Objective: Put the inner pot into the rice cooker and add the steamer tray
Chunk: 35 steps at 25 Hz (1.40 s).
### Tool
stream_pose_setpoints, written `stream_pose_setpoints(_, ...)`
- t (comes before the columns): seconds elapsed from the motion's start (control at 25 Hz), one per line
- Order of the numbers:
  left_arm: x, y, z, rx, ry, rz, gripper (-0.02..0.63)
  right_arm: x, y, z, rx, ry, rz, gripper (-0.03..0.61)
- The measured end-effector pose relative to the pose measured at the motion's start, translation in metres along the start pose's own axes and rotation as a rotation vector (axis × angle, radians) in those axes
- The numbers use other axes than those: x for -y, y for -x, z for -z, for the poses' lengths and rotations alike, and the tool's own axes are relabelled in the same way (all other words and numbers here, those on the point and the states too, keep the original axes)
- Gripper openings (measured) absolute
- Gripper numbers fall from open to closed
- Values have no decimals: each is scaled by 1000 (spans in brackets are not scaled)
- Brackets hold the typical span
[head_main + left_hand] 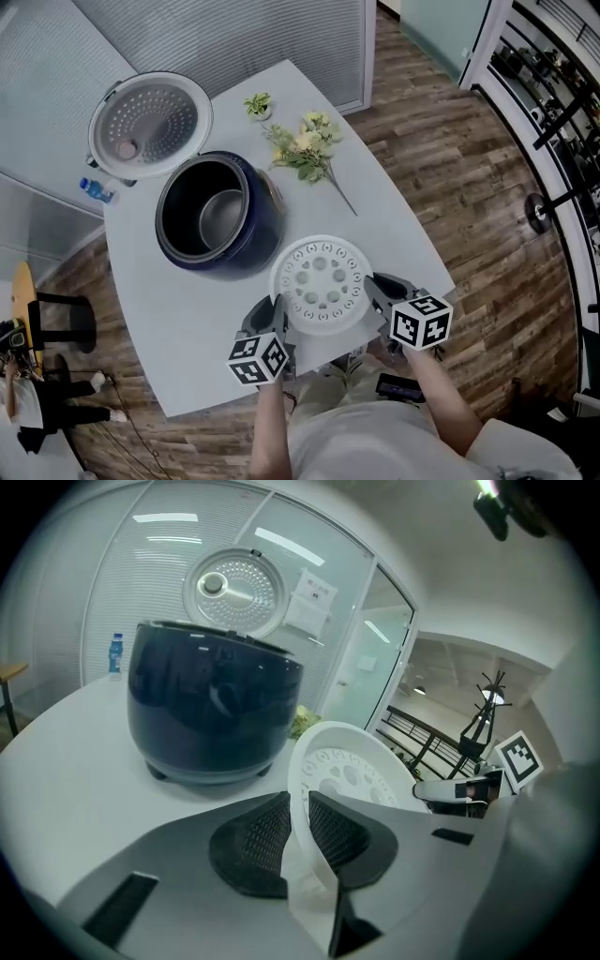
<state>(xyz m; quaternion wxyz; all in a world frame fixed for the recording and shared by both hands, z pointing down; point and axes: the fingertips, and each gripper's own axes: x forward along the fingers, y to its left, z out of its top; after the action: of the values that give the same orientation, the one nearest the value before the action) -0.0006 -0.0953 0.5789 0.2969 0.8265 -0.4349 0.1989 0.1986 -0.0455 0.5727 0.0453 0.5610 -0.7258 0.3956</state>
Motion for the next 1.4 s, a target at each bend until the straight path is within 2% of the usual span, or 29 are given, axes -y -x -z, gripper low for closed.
stream_pose_setpoints(0.64,15,30,-73,159,-29,-10,63,-35,18,-72,100,54,-80,44)
stream_pose_setpoints(1.12,5,73,-111,276,-18,-46,63,-85,23,-108,154,124,-149,43)
stream_pose_setpoints(1.4,-19,92,-133,335,12,-75,61,-118,6,-131,162,179,-195,43)
